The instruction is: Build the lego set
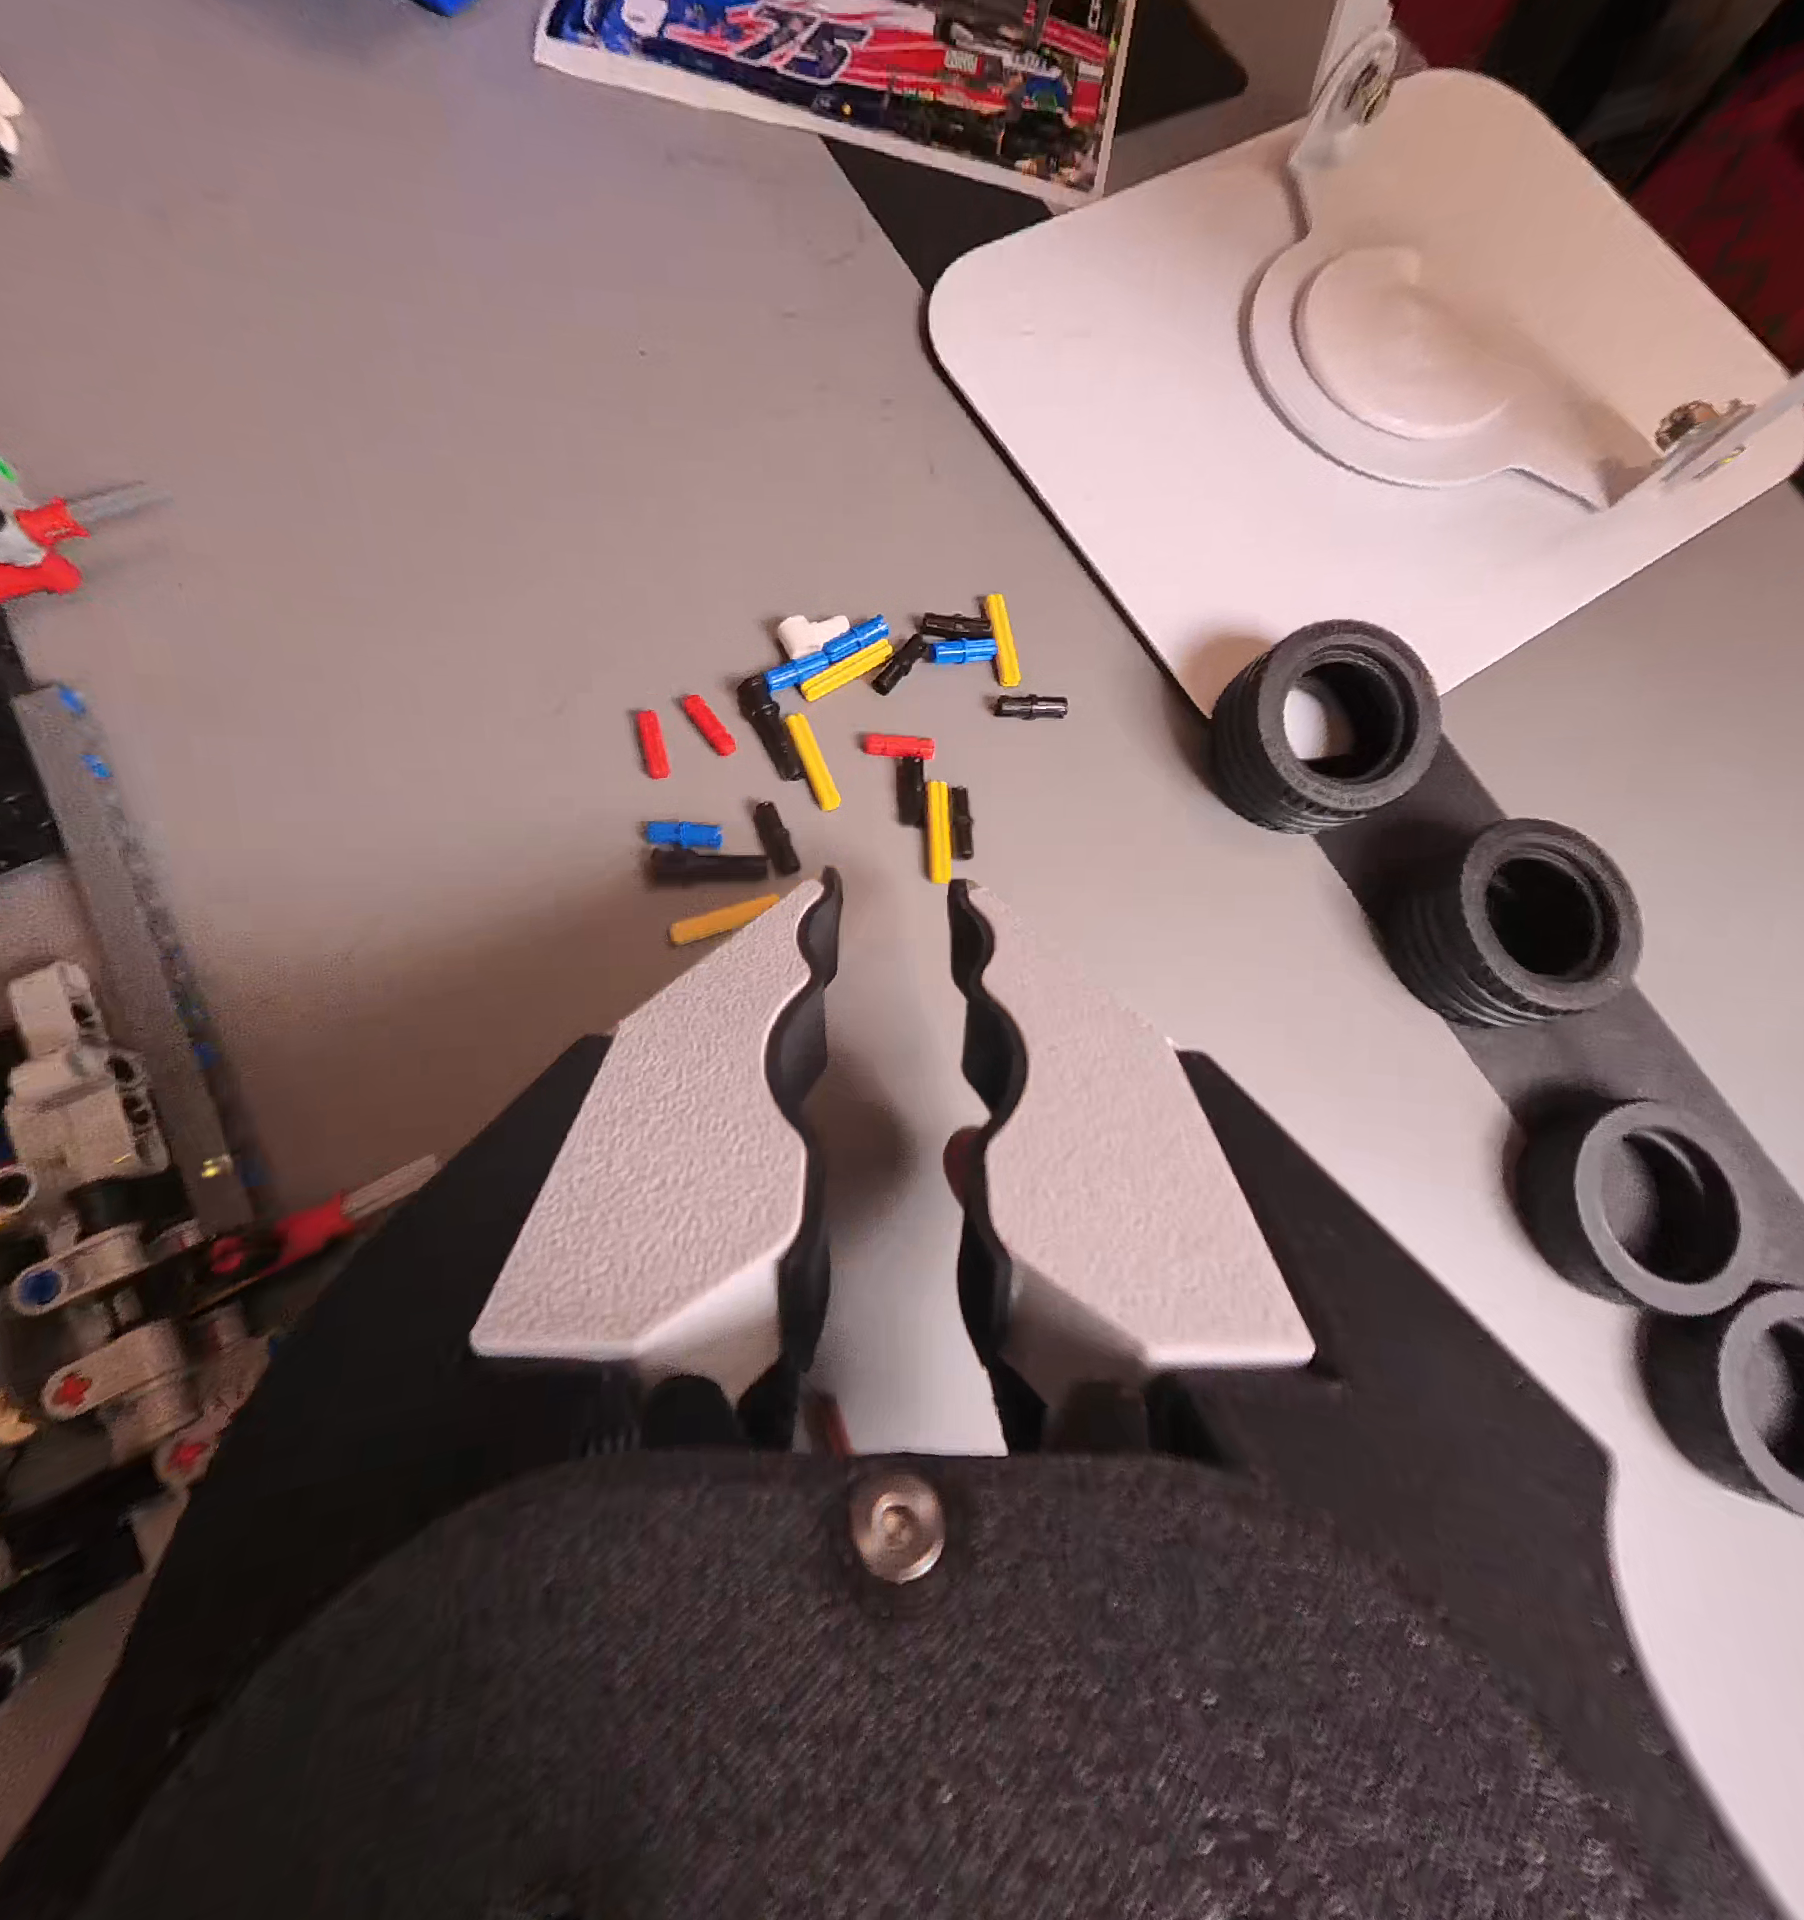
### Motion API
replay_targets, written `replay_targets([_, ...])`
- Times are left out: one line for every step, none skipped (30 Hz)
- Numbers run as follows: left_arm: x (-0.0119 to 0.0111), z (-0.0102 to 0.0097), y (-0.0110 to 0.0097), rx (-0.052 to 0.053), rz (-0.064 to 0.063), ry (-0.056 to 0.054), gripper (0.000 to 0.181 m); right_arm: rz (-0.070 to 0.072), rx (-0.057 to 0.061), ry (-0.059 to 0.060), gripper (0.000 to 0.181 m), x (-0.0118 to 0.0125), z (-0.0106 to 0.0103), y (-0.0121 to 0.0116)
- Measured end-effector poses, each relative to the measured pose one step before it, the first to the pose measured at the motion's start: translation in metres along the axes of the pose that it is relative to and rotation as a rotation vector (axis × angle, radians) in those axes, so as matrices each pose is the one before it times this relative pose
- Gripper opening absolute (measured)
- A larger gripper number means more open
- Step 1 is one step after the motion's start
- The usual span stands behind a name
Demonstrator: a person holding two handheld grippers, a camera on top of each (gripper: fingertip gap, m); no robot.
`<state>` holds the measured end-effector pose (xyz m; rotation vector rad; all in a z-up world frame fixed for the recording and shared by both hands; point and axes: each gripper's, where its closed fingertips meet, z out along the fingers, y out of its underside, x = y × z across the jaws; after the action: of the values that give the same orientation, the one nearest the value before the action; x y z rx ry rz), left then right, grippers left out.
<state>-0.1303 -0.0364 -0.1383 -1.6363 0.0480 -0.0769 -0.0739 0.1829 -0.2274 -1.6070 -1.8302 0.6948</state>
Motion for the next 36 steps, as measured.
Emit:
replay_targets([-0.00288,-0.00041,0.00159,-0.0038,-0.0059,-0.0041,0.036,-0.0070,-0.0207,-0.0024,0.018,0.00251,0.00438,-0.00055])
replay_targets([-0.00362,-0.00028,0.00193,-0.0080,0.0007,-0.0095,0.036,-0.0103,-0.0227,-0.0023,0.018,0.00176,0.00378,0.00069])
replay_targets([-0.00353,-0.00024,0.00140,-0.0077,0.0041,-0.0101,0.036,-0.0069,-0.0220,0.0020,0.017,0.00194,0.00335,0.00118])
replay_targets([-0.00272,-0.00015,0.00037,-0.0022,0.0030,-0.0050,0.035,-0.0029,-0.0184,0.0034,0.017,0.00204,0.00303,0.00135])
replay_targets([-0.00204,-0.00027,-0.00039,0.0006,-0.0011,-0.0023,0.035,0.0014,-0.0122,-0.0016,0.017,0.00110,0.00270,0.00068])
replay_targets([-0.00126,-0.00022,-0.00058,0.0013,-0.0027,0.0002,0.036,0.0061,-0.0128,0.0014,0.017,0.00158,0.00244,0.00085])
replay_targets([-0.00055,-0.00040,-0.00071,0.0025,-0.0025,0.0010,0.036,0.0051,-0.0155,-0.0021,0.017,0.00110,0.00226,0.00145])
replay_targets([-0.00027,-0.00050,-0.00098,0.0038,-0.0022,0.0002,0.036,0.0035,-0.0156,-0.0109,0.017,-0.00054,0.00224,0.00161])
replay_targets([0.00021,-0.00068,-0.00083,0.0036,-0.0023,0.0007,0.036,0.0019,-0.0015,0.0000,0.016,0.00102,0.00091,-0.00089])
replay_targets([0.00089,-0.00043,-0.00071,0.0026,-0.0022,0.0028,0.036,0.0004,-0.0051,-0.0088,0.015,-0.00047,0.00069,-0.00066])
replay_targets([0.00133,-0.00027,-0.00038,0.0016,-0.0022,0.0039,0.036,-0.0043,-0.0073,-0.0065,0.015,-0.00051,0.00074,-0.00041])
replay_targets([0.00137,-0.00012,-0.00029,0.0008,-0.0014,0.0047,0.036,-0.0057,-0.0050,-0.0091,0.014,-0.00108,0.00077,-0.00062])
replay_targets([0.00148,-0.00004,-0.00010,0.0003,-0.0004,0.0046,0.036,-0.0023,-0.0074,-0.0103,0.012,-0.00113,0.00055,-0.00053])
replay_targets([0.00149,0.00008,-0.00012,0.0003,0.0003,0.0044,0.036,0.0008,-0.0088,-0.0117,0.010,-0.00101,0.00062,-0.00036])
replay_targets([0.00149,0.00020,0.00002,-0.0008,0.0001,0.0044,0.036,0.0031,-0.0056,-0.0121,0.007,-0.00118,0.00059,-0.00049])
replay_targets([0.00143,0.00016,0.00009,-0.0013,-0.0001,0.0045,0.036,0.0024,-0.0024,-0.0063,0.006,-0.00027,0.00065,-0.00056])
replay_targets([0.00150,0.00005,0.00007,-0.0003,0.0004,0.0045,0.036,0.0013,-0.0013,-0.0021,0.005,0.00030,0.00029,-0.00028])
replay_targets([0.00142,0.00001,-0.00001,0.0003,0.0014,0.0036,0.036,0.0022,-0.0005,-0.0025,0.005,0.00014,0.00011,-0.00009])
replay_targets([0.00114,0.00005,-0.00003,-0.0003,0.0024,0.0030,0.036,-0.0004,0.0010,-0.0006,0.005,0.00001,-0.00005,0.00003])
replay_targets([0.00100,0.00021,0.00027,-0.0012,0.0027,0.0022,0.036,-0.0031,0.0022,0.0021,0.005,0.00013,-0.00012,0.00004])
replay_targets([0.00078,0.00026,0.00055,-0.0018,0.0025,0.0014,0.036,-0.0044,0.0043,0.0047,0.005,0.00017,0.00000,-0.00008])
replay_targets([0.00053,0.00030,0.00062,-0.0024,0.0022,0.0009,0.036,-0.0034,0.0057,0.0063,0.005,0.00038,-0.00009,-0.00003])
replay_targets([0.00048,0.00003,0.00034,-0.0017,0.0022,0.0011,0.036,-0.0033,0.0052,0.0055,0.005,0.00015,-0.00013,0.00002])
replay_targets([0.00048,-0.00004,-0.00011,0.0002,0.0023,0.0010,0.036,-0.0016,0.0038,0.0047,0.005,0.00025,-0.00026,0.00011])
replay_targets([0.00041,-0.00021,-0.00041,0.0010,0.0024,0.0010,0.036,-0.0016,0.0007,0.0029,0.005,0.00012,-0.00043,0.00048])
replay_targets([0.00022,-0.00021,-0.00055,0.0013,0.0024,0.0004,0.036,-0.0061,-0.0008,0.0005,0.005,-0.00010,-0.00052,0.00065])
replay_targets([0.00015,-0.00024,-0.00039,0.0009,0.0021,0.0005,0.036,-0.0035,0.0002,0.0026,0.005,0.00047,-0.00103,0.00067])
replay_targets([0.00019,-0.00008,-0.00025,0.0004,0.0014,0.0013,0.036,0.0061,0.0031,0.0058,0.005,0.00132,-0.00196,0.00024])
replay_targets([0.00024,0.00001,-0.00011,0.0001,0.0009,0.0015,0.036,0.0084,0.0119,-0.0031,0.005,0.00016,-0.00354,-0.00141])
replay_targets([0.00031,-0.00011,0.00005,-0.0003,0.0005,0.0017,0.036,0.0098,0.0187,-0.0046,0.004,-0.00023,-0.00529,-0.00304])
replay_targets([0.00049,0.00009,-0.00007,-0.0002,0.0000,0.0021,0.036,0.0070,0.0266,0.0030,0.004,0.00068,-0.00684,-0.00462])
replay_targets([0.00053,-0.00001,0.00005,-0.0004,-0.0001,0.0023,0.036,0.0038,0.0244,0.0055,0.004,0.00086,-0.00758,-0.00462])
replay_targets([0.00073,0.00002,-0.00007,-0.0002,0.0004,0.0026,0.035,0.0012,0.0226,0.0089,0.004,0.00114,-0.00808,-0.00462])
replay_targets([0.00070,0.00009,-0.00002,-0.0006,0.0012,0.0028,0.035,-0.0002,0.0233,0.0118,0.005,0.00116,-0.00848,-0.00449])
replay_targets([0.00080,0.00009,0.00003,-0.0010,0.0016,0.0023,0.035,0.0028,0.0232,0.0083,0.004,0.00024,-0.00879,-0.00441])
replay_targets([0.00071,0.00011,-0.00002,-0.0006,0.0019,0.0026,0.035,0.0059,0.0264,0.0049,0.005,-0.00118,-0.00934,-0.00444])
